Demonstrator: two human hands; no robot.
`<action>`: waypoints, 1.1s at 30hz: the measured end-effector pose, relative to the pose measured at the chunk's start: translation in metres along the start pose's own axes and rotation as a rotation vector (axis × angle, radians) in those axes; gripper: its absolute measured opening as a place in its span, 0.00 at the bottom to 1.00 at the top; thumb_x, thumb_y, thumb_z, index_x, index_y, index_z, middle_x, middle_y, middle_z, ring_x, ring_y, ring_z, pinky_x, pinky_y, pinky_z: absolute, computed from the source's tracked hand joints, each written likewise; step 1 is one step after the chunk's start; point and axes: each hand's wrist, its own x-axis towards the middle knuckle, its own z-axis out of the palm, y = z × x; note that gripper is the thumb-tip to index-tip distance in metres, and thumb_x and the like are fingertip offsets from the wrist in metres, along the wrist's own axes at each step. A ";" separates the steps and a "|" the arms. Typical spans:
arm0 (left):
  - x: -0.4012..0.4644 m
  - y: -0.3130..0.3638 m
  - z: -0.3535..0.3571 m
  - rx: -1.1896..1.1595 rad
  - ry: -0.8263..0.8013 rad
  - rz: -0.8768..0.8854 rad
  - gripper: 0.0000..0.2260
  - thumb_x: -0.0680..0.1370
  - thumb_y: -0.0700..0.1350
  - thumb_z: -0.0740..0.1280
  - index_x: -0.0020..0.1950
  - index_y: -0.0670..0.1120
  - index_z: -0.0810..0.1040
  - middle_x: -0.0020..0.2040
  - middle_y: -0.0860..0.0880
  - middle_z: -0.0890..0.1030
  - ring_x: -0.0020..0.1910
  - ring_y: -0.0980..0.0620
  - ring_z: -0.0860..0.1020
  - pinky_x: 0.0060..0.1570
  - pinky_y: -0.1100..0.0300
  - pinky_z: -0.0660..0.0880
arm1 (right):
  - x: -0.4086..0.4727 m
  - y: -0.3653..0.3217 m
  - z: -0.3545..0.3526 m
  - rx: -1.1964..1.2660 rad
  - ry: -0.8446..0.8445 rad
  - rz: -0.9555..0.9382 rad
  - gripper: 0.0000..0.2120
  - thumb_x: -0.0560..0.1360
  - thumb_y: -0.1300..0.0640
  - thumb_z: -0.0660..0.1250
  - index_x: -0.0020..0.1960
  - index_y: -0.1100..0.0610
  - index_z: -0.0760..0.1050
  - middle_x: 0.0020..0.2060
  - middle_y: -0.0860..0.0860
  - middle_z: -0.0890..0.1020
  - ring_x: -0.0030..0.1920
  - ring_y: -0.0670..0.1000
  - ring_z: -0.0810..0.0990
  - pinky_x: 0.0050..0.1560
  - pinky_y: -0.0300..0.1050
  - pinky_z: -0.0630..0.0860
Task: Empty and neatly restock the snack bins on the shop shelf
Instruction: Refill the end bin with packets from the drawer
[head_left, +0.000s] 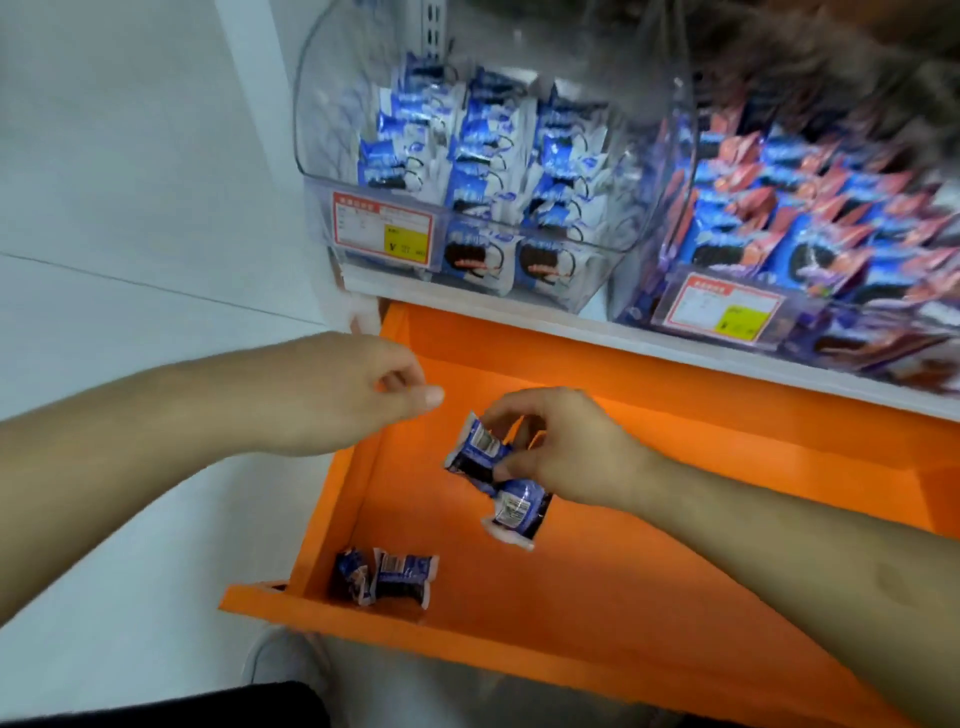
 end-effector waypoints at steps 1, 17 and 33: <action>-0.003 0.008 -0.002 -0.176 -0.010 -0.013 0.27 0.78 0.70 0.56 0.71 0.58 0.74 0.63 0.57 0.79 0.56 0.59 0.80 0.58 0.60 0.77 | -0.007 -0.022 -0.017 0.039 0.044 -0.039 0.21 0.68 0.61 0.83 0.50 0.39 0.81 0.47 0.39 0.84 0.41 0.47 0.82 0.44 0.54 0.83; -0.067 0.073 -0.014 -1.158 0.296 0.120 0.27 0.65 0.38 0.83 0.62 0.53 0.83 0.56 0.45 0.85 0.47 0.39 0.87 0.49 0.45 0.85 | -0.129 -0.108 -0.122 0.394 0.623 -0.188 0.11 0.73 0.62 0.79 0.51 0.48 0.87 0.39 0.58 0.84 0.38 0.54 0.83 0.44 0.45 0.82; -0.060 0.092 -0.021 -1.076 0.405 0.334 0.13 0.70 0.40 0.79 0.52 0.50 0.85 0.53 0.48 0.86 0.36 0.46 0.85 0.48 0.42 0.84 | -0.110 -0.126 -0.105 0.422 0.703 -0.186 0.09 0.72 0.49 0.77 0.51 0.48 0.83 0.49 0.50 0.83 0.47 0.48 0.83 0.51 0.47 0.81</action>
